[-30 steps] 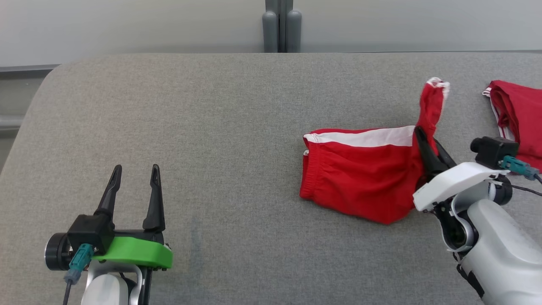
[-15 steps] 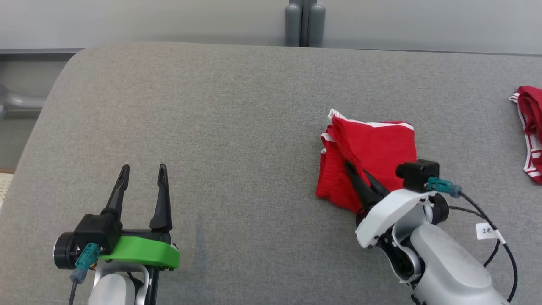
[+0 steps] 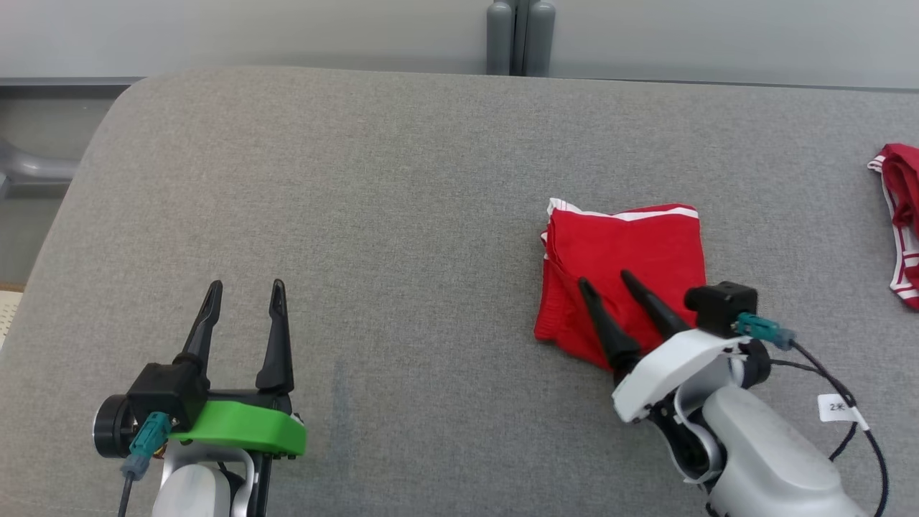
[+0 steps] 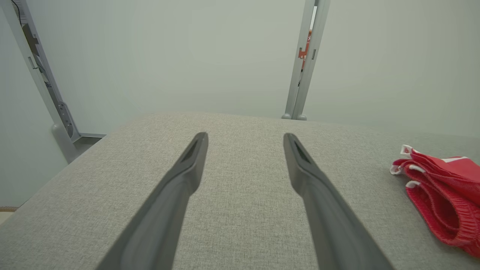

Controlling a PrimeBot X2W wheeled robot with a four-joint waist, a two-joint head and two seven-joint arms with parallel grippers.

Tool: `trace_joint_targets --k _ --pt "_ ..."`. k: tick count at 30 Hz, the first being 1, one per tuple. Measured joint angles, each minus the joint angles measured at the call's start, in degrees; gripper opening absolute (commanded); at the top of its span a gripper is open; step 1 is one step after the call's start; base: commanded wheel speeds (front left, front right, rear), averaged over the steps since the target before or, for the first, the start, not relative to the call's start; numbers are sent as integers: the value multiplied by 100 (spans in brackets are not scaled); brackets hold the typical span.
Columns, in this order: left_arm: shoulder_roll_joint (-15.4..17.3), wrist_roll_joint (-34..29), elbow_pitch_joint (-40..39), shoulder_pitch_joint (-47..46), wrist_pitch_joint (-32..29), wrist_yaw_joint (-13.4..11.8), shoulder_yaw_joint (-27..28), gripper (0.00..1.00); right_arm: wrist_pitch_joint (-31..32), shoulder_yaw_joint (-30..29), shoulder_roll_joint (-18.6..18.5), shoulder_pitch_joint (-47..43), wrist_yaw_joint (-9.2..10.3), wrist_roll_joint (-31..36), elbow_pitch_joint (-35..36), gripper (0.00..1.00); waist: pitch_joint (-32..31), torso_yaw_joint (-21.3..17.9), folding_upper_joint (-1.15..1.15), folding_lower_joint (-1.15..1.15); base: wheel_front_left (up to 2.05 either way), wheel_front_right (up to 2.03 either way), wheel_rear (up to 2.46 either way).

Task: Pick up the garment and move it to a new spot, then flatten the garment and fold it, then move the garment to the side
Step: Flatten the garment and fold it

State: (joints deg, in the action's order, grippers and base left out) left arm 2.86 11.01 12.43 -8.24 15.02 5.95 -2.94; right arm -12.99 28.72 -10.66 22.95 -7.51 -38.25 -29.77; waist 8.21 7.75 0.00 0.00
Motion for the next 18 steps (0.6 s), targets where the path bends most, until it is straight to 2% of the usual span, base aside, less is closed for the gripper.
trace_joint_targets --k 9,13,14,15,16,18 --pt "0 -24 26 0 0 9 -53 100 -171 -946 -408 35 0 -201 124 100 -52 -42 0 0 0 0 0" --pt "0 -32 27 -3 0 10 -82 100 -176 -1148 -577 36 0 47 24 100 -39 -21 0 0 0 0 0" --pt "0 -40 27 -4 0 11 -92 100 -181 -1206 -612 38 0 135 -45 81 -30 -11 0 0 0 0 0" --pt "0 -40 30 -7 1 12 -111 100 -182 -1249 -622 45 0 179 -131 21 -20 0 0 0 0 0 0" --pt "0 -38 34 -12 0 13 -124 100 -183 -1261 -625 53 0 237 -209 0 -12 11 0 0 0 0 0" --pt "0 -38 49 -33 1 16 -164 100 -199 -1189 -660 78 0 513 -422 0 4 46 0 0 0 0 0"
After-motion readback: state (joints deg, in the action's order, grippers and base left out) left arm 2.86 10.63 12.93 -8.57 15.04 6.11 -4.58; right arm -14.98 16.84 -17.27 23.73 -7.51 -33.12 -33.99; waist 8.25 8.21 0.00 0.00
